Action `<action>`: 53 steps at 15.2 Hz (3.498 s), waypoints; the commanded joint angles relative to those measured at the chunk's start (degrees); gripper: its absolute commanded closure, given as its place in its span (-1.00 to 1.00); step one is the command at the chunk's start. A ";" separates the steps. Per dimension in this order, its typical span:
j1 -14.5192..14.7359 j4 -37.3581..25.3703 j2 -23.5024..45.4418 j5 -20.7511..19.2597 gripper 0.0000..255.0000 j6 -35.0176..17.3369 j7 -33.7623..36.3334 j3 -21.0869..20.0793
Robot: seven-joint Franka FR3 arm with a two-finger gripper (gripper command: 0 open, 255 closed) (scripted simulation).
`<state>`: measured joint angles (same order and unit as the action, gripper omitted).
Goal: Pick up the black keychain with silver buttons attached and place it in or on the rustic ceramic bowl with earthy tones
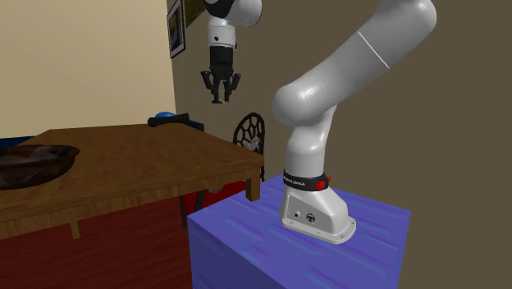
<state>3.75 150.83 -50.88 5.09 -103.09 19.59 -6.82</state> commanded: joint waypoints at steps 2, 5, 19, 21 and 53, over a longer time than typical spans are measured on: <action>1.09 -2.19 2.12 1.68 1.00 -0.04 2.71 -2.61; 2.39 -4.90 5.78 3.91 1.00 -1.28 6.71 -6.55; 3.02 -24.69 28.24 5.33 1.00 -5.64 25.98 -24.49; 2.67 -28.45 32.24 3.88 1.00 -5.84 29.22 -27.11; 17.61 -64.79 78.58 -27.10 1.00 -4.40 59.90 -35.98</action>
<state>21.34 85.65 27.43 -21.81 -106.87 79.36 -42.92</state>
